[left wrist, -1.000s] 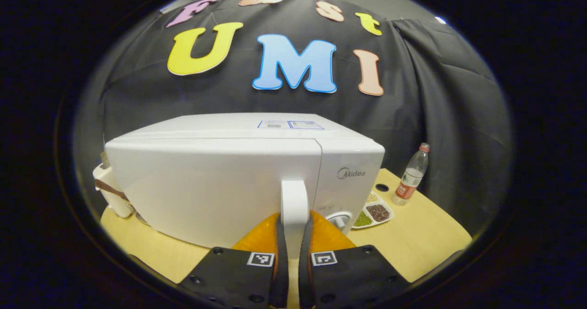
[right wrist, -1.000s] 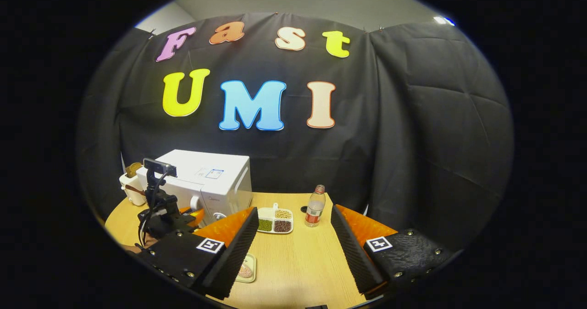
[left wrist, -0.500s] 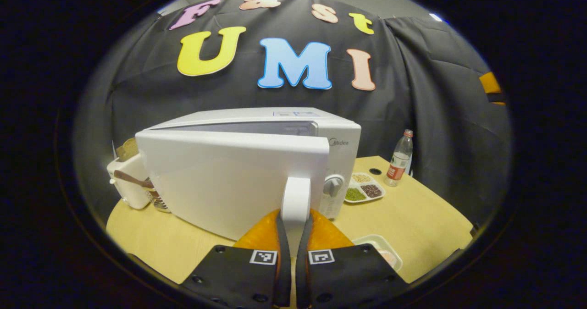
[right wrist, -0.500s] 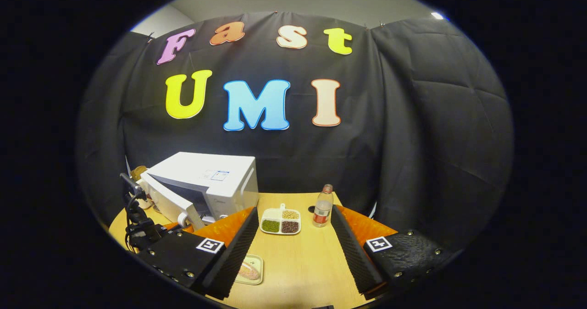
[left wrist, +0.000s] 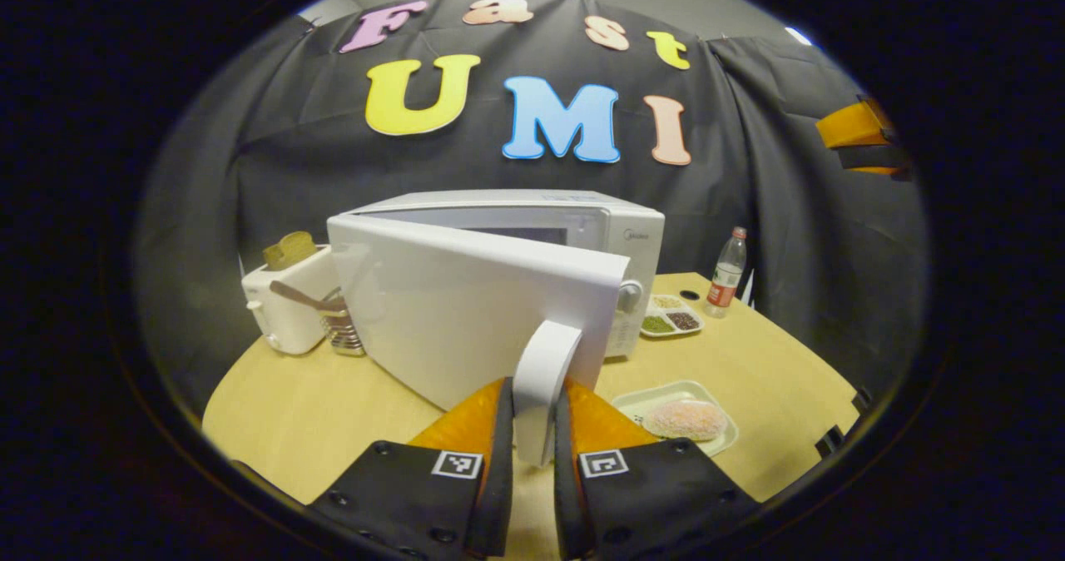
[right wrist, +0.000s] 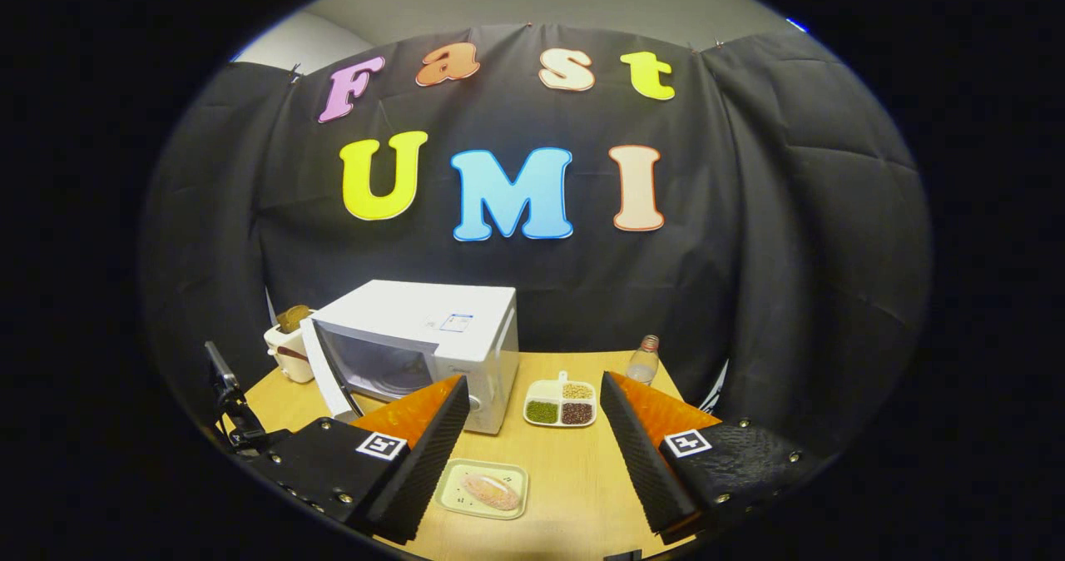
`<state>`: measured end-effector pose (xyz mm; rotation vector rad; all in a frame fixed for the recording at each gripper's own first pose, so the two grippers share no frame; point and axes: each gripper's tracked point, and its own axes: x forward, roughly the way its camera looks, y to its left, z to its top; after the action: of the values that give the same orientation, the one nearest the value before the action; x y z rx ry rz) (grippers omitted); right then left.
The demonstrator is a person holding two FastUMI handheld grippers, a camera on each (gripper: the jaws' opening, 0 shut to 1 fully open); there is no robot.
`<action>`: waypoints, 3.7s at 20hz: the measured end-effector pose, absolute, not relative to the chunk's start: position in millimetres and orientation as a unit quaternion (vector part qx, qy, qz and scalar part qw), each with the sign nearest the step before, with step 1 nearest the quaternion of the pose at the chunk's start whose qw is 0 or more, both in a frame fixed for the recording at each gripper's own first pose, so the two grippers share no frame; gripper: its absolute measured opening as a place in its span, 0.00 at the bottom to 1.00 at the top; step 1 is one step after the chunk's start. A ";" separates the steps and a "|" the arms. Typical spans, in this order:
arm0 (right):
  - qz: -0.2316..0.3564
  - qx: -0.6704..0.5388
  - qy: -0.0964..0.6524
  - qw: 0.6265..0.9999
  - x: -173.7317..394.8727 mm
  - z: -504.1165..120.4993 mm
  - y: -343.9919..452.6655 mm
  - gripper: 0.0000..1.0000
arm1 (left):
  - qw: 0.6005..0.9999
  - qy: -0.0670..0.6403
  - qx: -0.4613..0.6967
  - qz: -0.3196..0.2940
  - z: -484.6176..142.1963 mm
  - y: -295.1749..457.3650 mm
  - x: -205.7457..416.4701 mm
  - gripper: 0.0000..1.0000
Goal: Open the microwave oven with the left hand, put the food in, and close the microwave oven.
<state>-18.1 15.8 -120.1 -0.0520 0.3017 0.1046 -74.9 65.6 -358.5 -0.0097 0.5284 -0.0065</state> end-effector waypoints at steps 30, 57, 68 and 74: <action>0.151 -0.048 0.155 0.975 -39.9 -135.0 173.6 0.97 | 0.959 0.268 0.031 0.082 -321.2 300.9 -214.1 0.83; 0.285 -0.121 0.325 0.893 13.8 -332.5 84.9 0.97 | 0.987 0.057 0.013 0.151 -81.0 158.0 -157.8 0.92; 0.319 -0.166 0.446 0.820 8.3 -453.9 59.6 0.98 | 0.982 0.071 0.025 0.173 -68.3 119.7 -147.0 0.97; 0.325 -0.163 0.477 0.800 -0.2 -475.0 62.3 0.93 | 0.980 0.068 0.001 0.187 -70.2 113.8 -149.6 0.94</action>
<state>-0.2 62.3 -475.0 -0.3506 1.0230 0.6960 -149.6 113.8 -70.2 0.0026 0.1373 0.3765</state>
